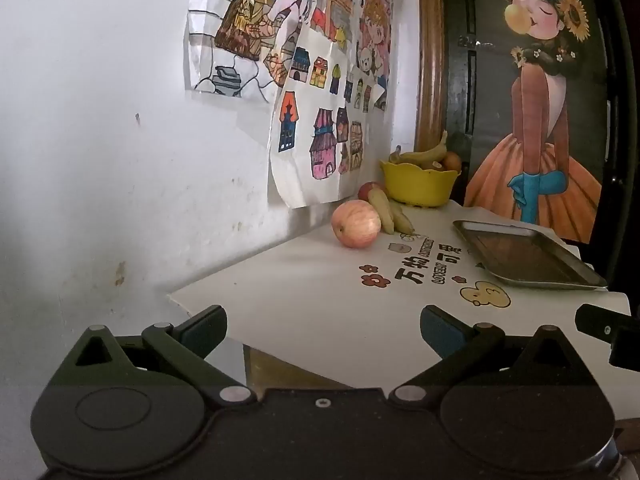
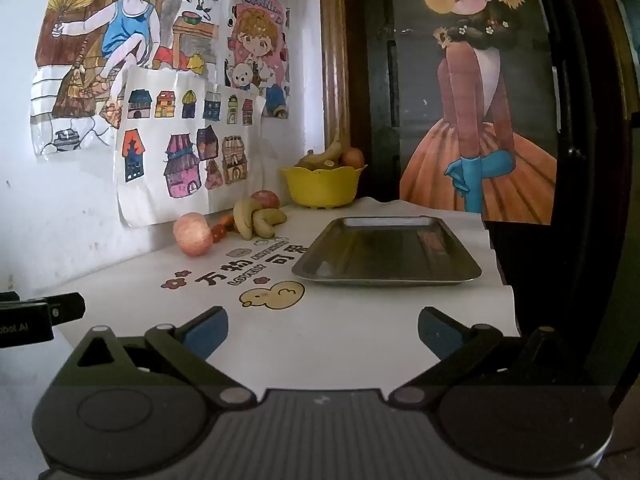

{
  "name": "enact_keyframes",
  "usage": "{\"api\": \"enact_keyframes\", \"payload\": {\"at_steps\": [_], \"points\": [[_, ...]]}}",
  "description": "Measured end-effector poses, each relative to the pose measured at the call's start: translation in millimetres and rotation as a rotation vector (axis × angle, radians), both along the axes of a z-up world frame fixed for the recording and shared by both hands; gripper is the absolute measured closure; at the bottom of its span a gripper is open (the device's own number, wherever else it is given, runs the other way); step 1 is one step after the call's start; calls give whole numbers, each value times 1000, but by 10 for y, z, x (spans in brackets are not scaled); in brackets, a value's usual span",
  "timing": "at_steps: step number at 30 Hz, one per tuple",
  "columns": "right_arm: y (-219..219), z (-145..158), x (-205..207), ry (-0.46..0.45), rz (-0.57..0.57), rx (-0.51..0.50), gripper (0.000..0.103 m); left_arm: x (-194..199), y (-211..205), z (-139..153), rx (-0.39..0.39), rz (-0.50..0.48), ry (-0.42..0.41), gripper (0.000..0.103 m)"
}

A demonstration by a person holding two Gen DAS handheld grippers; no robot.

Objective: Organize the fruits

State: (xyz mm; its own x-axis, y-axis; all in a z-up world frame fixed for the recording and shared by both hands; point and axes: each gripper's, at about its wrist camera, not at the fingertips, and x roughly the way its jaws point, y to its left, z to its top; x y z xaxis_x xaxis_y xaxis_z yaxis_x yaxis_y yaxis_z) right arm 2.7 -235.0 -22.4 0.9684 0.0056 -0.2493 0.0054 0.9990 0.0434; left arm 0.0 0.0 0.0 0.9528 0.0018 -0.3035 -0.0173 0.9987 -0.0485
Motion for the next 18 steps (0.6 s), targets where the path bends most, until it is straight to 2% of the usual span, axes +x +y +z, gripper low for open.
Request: {"api": "enact_keyframes", "payload": {"at_steps": [13,18], "points": [[-14,-47,25,21,-2,5,0,-20,5,12,-5,1,3,1],[-16,-36,32,26,-1,8,0,-6,32,-79,-5,5,9,1]]}}
